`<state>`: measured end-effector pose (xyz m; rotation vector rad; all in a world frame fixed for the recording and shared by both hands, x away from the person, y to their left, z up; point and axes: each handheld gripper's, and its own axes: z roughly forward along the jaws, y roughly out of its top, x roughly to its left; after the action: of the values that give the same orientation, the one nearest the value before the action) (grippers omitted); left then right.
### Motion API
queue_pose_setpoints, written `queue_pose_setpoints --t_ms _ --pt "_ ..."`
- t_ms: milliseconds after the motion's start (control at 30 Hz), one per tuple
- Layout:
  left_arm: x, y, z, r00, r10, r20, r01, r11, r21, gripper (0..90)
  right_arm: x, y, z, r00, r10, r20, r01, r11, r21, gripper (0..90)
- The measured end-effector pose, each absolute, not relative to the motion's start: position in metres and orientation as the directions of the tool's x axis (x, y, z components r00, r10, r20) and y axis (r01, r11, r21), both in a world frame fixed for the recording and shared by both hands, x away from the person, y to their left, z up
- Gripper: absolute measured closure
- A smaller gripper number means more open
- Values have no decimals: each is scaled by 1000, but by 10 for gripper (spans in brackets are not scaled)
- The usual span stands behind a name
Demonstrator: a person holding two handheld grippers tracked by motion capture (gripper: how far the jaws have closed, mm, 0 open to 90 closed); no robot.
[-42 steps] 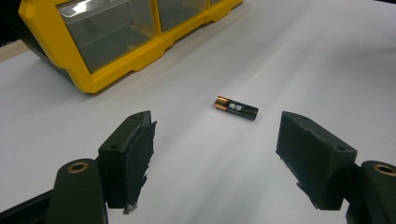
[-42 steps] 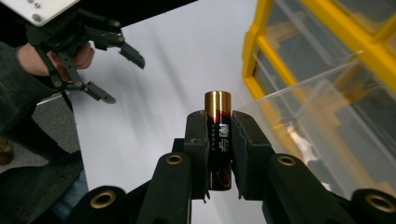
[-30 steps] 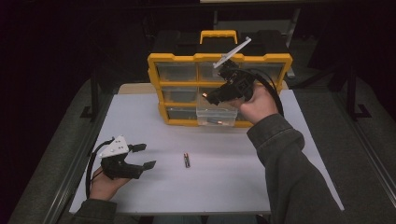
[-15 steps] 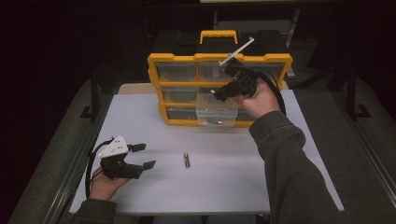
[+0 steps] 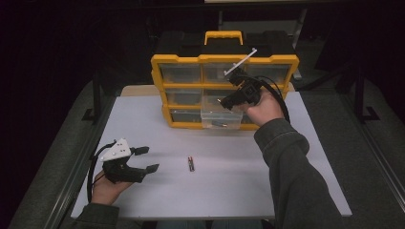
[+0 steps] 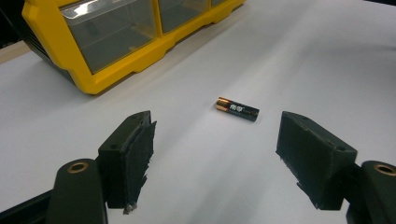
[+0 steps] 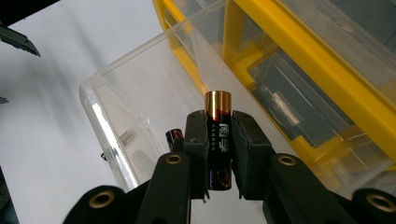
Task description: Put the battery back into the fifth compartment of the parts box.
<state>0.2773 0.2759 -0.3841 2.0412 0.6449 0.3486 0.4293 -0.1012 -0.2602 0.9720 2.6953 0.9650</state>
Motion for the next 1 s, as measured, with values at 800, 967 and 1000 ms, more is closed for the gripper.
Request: queue_pose_setpoints --t_ms 800,967,1000 --pt "278 277 -383 824 566 6 296 -439 849 269 410 -94 -244 -809 572 131 505 565 652 709" --pt "278 276 -383 825 565 6 295 -438 849 269 402 -91 -239 -818 558 139 496 562 662 699" --pt "278 276 -383 824 567 2 296 -433 852 269 400 -90 -238 -823 552 136 489 564 665 697"
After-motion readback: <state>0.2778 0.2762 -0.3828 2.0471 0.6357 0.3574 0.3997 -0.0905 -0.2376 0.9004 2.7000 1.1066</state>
